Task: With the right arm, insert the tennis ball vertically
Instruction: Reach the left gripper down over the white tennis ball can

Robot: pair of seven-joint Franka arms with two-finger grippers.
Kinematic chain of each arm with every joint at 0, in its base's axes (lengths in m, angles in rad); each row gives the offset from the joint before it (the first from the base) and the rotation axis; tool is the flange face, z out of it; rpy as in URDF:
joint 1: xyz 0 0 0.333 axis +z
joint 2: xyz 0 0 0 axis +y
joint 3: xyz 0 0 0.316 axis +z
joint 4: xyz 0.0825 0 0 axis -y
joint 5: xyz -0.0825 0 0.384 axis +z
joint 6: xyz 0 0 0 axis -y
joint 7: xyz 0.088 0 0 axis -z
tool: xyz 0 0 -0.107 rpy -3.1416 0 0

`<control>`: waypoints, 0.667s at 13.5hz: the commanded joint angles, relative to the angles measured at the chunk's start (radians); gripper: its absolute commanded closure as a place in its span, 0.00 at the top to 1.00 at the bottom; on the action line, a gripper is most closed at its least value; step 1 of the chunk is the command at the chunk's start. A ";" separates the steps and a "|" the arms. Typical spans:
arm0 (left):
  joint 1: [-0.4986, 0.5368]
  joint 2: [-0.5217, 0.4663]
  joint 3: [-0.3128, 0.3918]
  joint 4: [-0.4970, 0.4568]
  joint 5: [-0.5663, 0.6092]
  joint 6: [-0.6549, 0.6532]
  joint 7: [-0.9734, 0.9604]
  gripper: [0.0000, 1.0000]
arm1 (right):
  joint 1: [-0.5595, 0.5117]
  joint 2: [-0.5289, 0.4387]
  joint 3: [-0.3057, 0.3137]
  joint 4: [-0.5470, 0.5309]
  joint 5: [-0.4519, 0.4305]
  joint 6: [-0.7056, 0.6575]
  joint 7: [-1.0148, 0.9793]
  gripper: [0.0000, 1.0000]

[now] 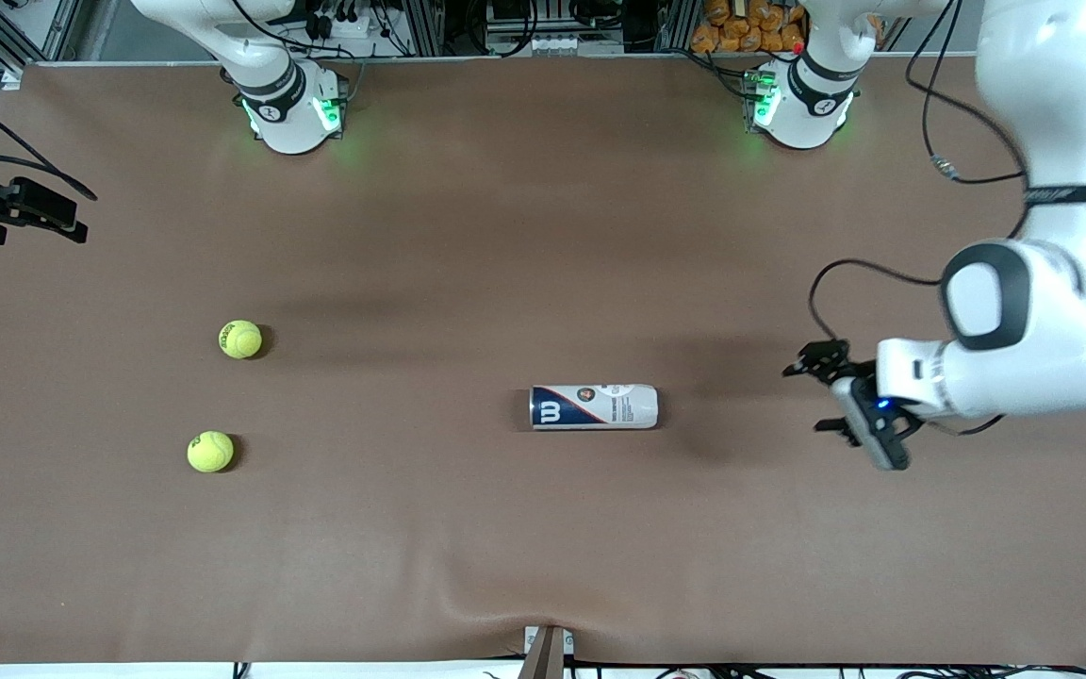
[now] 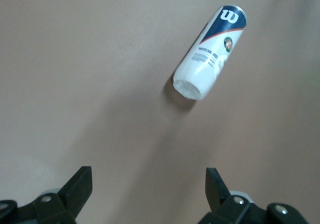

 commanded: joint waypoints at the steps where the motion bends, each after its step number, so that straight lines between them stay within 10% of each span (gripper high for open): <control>1: -0.064 0.030 -0.036 0.024 -0.001 0.139 0.026 1.00 | -0.003 -0.009 -0.001 -0.014 0.009 0.002 0.009 1.00; 9: -0.268 0.151 -0.033 0.025 0.071 0.382 0.140 1.00 | -0.001 -0.006 -0.001 -0.022 0.009 0.009 0.009 1.00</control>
